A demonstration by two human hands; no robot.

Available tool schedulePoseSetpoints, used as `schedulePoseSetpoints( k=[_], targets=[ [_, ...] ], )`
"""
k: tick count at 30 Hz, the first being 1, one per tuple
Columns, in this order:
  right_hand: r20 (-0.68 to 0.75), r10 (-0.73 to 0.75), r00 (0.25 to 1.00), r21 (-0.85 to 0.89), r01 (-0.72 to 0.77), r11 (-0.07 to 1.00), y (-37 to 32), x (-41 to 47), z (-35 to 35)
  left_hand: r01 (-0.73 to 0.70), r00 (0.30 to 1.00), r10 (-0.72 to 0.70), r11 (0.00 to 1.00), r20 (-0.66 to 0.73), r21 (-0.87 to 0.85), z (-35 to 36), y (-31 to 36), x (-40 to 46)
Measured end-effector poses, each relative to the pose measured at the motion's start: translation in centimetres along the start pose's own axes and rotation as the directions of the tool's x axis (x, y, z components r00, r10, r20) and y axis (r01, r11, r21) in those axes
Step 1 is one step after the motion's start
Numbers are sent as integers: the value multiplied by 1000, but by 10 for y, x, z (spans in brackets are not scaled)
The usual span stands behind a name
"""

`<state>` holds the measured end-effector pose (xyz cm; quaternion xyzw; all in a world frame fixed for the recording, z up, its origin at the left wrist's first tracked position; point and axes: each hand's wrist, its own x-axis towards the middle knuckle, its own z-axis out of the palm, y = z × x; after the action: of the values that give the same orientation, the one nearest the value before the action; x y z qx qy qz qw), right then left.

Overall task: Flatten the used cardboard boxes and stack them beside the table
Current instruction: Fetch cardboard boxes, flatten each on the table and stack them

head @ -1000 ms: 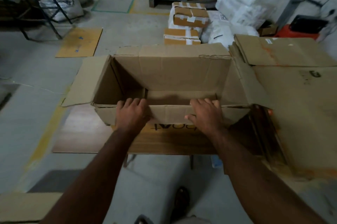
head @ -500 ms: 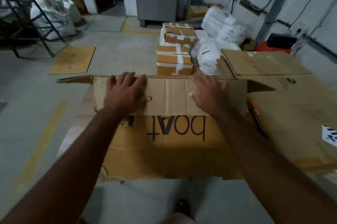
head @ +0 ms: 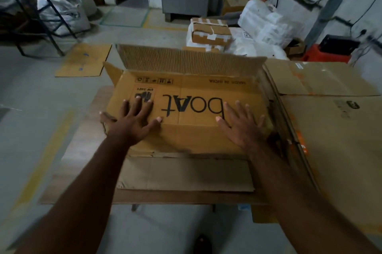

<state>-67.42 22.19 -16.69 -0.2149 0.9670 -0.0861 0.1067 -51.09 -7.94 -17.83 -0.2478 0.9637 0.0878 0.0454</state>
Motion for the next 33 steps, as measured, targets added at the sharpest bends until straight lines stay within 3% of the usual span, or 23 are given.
schedulePoseSetpoints(
  k=[6, 12, 15, 17, 20, 23, 28, 33],
  targets=[
    [-100, -23, 995, -37, 20, 999, 5, 1, 19, 2, 998, 0, 1000, -69, 19, 8, -2, -4],
    [-87, -26, 996, -52, 21, 998, 5, -1, 19, -16, 994, 20, 999, -110, 29, 13, 0, -7],
    [-62, -15, 998, -48, 12, 999, 1, -4, 17, -79, 977, 72, 997, -203, -26, 24, 12, -19],
    [-76, -12, 997, -21, 11, 1000, -4, -6, 14, -183, 954, 182, 983, -237, 19, 38, 27, -29],
    [-147, -215, 965, -77, 206, 976, -22, -24, 19, -305, 919, 340, 933, -199, 189, 66, 52, -46],
    [-121, -444, 888, -258, 404, 878, -41, -48, 53, -253, 926, 310, 933, -214, 257, 83, 65, -51],
    [-227, -381, 896, -332, 297, 895, -54, -61, 80, -211, 948, 267, 935, -173, 287, 73, 66, -51],
    [-172, -346, 922, -285, 289, 914, -53, -82, 74, -387, 917, 399, 887, 2, 251, 38, 52, -70]
  ],
)
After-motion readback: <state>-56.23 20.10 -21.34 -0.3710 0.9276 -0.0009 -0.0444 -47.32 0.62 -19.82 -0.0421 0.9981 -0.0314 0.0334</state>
